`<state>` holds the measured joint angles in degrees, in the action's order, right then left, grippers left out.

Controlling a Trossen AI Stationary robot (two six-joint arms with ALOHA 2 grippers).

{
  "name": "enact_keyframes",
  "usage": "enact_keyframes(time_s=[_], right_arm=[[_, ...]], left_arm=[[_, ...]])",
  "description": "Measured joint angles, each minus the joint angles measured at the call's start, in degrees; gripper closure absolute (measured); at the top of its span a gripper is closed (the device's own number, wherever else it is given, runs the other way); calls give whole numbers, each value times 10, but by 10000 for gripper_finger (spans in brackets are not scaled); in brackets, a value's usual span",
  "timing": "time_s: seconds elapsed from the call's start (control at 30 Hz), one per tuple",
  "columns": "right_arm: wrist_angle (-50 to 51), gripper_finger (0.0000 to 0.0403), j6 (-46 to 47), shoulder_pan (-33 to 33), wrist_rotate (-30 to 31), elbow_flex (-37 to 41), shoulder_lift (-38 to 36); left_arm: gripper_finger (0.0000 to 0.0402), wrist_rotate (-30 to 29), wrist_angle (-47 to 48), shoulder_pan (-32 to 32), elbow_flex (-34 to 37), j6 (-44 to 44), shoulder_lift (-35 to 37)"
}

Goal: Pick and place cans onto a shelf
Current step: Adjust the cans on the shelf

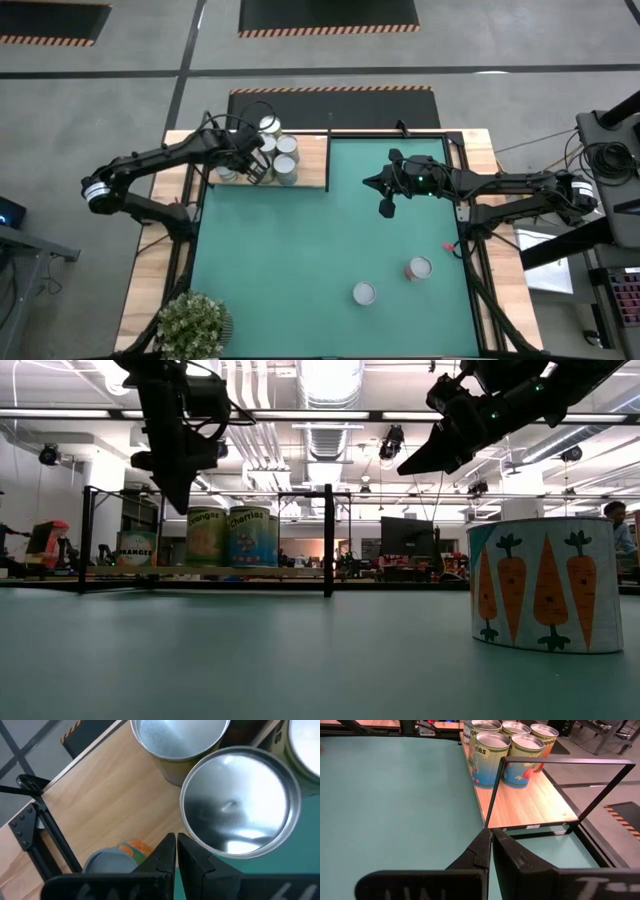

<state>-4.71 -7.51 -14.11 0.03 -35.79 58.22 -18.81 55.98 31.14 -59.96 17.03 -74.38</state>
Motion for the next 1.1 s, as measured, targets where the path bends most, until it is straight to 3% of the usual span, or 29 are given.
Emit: enact_keyframes(time_s=[1.1], right_arm=[[0,394,-1,0,0,0,0]], left_arm=[[402,-2,-23,-13,0,11,21]])
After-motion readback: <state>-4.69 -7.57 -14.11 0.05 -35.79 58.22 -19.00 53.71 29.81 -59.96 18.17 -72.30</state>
